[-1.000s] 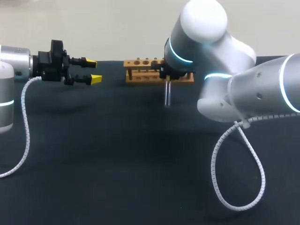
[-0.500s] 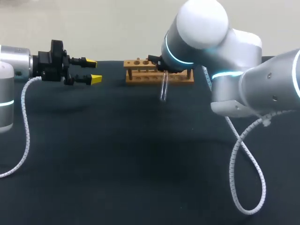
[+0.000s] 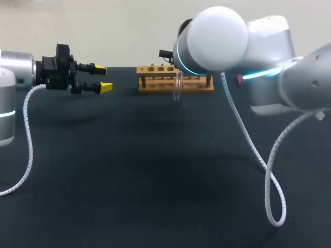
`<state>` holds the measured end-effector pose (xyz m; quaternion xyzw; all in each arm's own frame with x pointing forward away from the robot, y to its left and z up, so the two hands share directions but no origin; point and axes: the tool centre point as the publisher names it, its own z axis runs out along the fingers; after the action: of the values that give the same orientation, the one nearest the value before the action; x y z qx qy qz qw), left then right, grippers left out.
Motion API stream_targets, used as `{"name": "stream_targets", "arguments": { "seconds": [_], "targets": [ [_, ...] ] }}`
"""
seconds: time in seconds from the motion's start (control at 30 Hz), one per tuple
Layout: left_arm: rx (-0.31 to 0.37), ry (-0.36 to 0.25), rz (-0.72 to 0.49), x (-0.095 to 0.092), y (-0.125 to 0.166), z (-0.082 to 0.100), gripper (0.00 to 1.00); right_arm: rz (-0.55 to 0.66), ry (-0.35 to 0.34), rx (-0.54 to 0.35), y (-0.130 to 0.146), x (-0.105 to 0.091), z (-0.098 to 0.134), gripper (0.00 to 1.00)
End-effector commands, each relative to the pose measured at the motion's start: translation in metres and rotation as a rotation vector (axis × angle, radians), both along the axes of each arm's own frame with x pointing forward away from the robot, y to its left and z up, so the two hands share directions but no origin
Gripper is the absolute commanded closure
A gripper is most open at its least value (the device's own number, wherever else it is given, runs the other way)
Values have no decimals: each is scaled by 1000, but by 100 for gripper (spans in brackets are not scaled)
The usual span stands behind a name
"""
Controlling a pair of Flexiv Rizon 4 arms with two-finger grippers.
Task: Grasp the test tube, adjust it, and insert it.
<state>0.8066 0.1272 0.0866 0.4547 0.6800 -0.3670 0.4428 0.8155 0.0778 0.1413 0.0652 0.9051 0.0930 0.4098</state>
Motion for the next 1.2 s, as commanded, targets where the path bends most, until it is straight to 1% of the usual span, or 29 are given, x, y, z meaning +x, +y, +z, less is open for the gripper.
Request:
{"name": "stream_targets", "arguments": {
  "seconds": [0.03, 0.2, 0.33, 0.43, 0.53, 0.67, 0.9, 1.03, 1.2],
  "targets": [
    [-3, -4, 0, 0, 1, -1, 0, -77, -368, -16, -4, -1, 5, 100],
    [-3, -4, 0, 0, 1, -1, 0, -105, -463, -34, -7, 2, 15, 100],
    [-3, -4, 0, 0, 1, -1, 0, -124, -555, -42, -9, 5, 22, 100],
    [-3, -4, 0, 0, 1, -1, 0, -137, -627, -69, -9, 8, 26, 100],
    [-3, -4, 0, 0, 1, -1, 0, -139, -678, -114, -11, 11, 29, 100],
    [-3, -4, 0, 0, 1, -1, 0, -157, -743, -130, -13, 18, 34, 100],
    [-3, -4, 0, 0, 1, -1, 0, -158, -783, -121, -17, 32, 44, 100],
    [-3, -4, 0, 0, 1, -1, 0, -146, -808, -132, -19, 40, 51, 100],
    [-3, -4, 0, 0, 1, -1, 0, -115, -806, -140, -21, 48, 55, 100]
  ]
}}
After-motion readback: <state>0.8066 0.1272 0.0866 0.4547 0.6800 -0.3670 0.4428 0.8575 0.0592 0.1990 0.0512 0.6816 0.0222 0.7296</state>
